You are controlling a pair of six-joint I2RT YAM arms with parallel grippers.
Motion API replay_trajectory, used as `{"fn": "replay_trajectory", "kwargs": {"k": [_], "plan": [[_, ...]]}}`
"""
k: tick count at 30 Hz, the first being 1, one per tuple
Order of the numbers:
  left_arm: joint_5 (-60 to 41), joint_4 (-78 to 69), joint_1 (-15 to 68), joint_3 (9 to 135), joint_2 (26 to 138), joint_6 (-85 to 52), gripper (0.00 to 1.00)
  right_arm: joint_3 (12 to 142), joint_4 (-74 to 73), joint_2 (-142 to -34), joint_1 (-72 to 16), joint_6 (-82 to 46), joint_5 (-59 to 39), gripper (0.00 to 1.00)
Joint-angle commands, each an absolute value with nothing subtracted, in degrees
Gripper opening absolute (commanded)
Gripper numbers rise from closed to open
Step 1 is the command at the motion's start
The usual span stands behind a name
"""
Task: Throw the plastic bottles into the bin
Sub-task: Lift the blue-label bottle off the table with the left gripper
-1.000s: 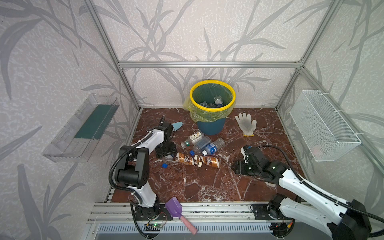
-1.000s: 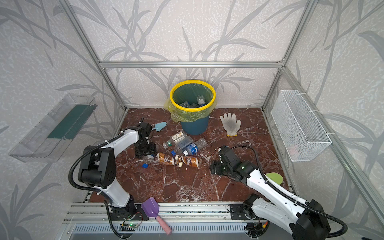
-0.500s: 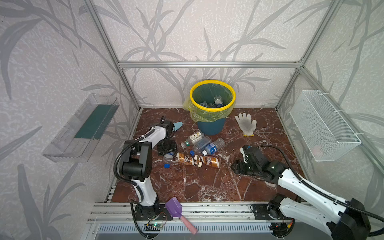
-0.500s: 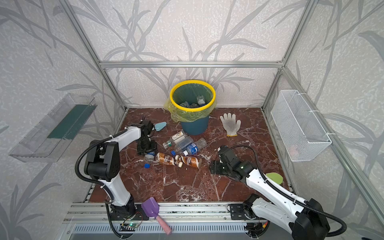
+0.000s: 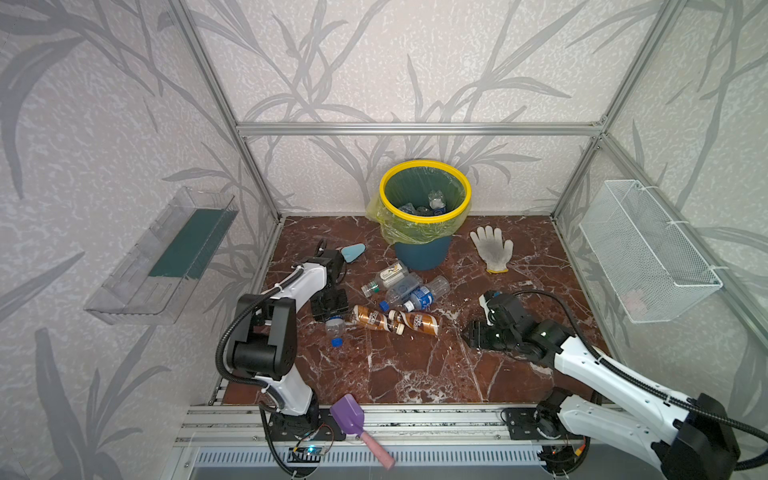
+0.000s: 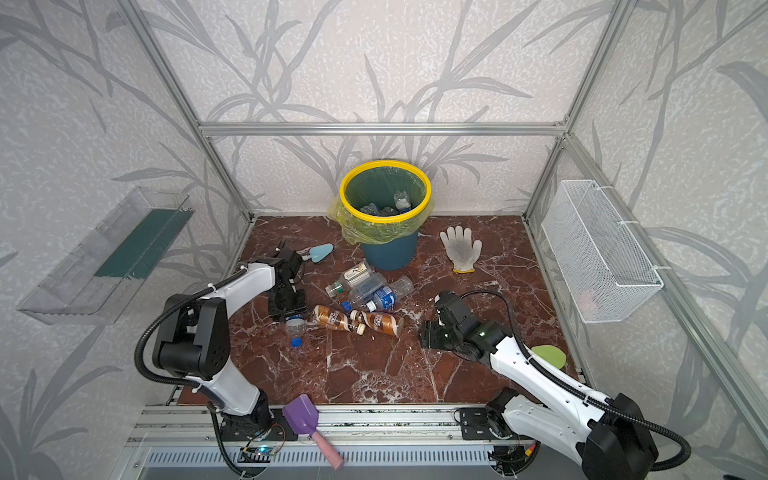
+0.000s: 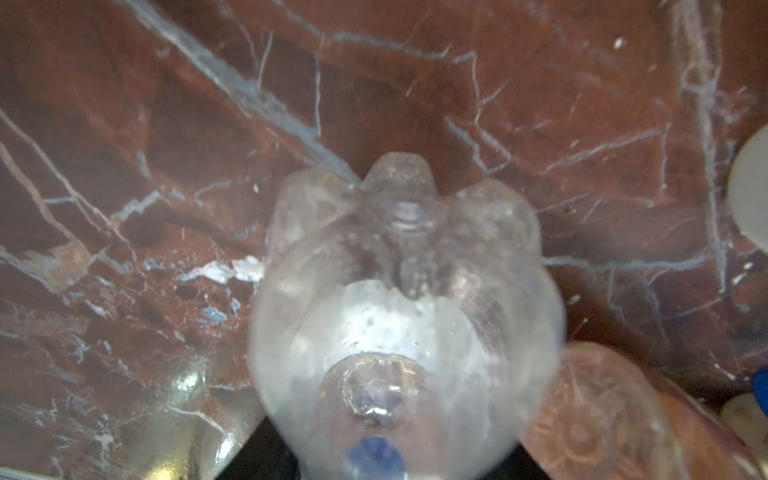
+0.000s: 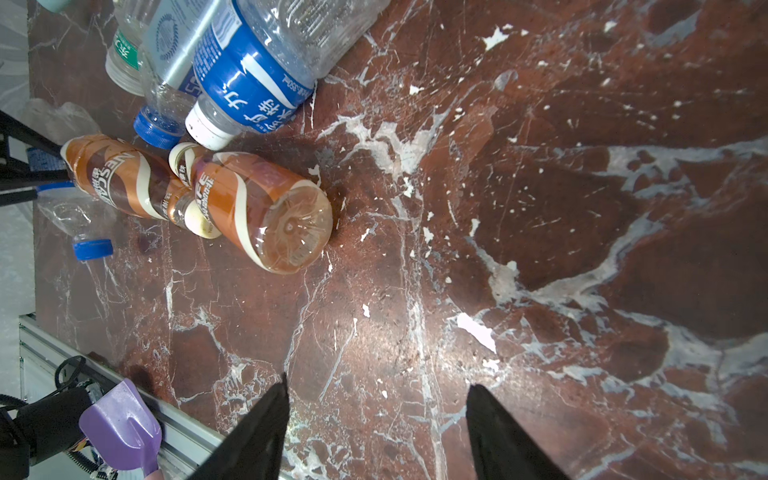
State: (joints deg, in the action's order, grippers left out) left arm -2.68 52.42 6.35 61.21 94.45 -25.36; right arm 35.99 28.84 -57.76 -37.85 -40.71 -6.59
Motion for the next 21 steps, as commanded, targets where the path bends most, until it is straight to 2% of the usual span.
{"fn": "replay_trajectory", "kwargs": {"k": [1,7,10,21], "plan": [[-5.4,53.2,6.2,58.1,88.8,-26.9,0.55,35.2,27.6,-58.3,-38.1,-40.9,-7.3,0.68],[-9.0,52.6,6.7,50.6,79.1,-30.4,0.54,35.2,26.9,-59.7,-38.1,-40.9,-7.7,0.68],[-9.6,52.7,8.7,49.7,75.5,-32.9,0.56,35.1,26.8,-60.2,-38.1,-40.9,-7.8,0.68],[-9.2,52.3,18.2,45.5,67.8,-41.6,0.55,34.8,26.8,-60.3,-38.1,-41.0,-7.8,0.68]]}}
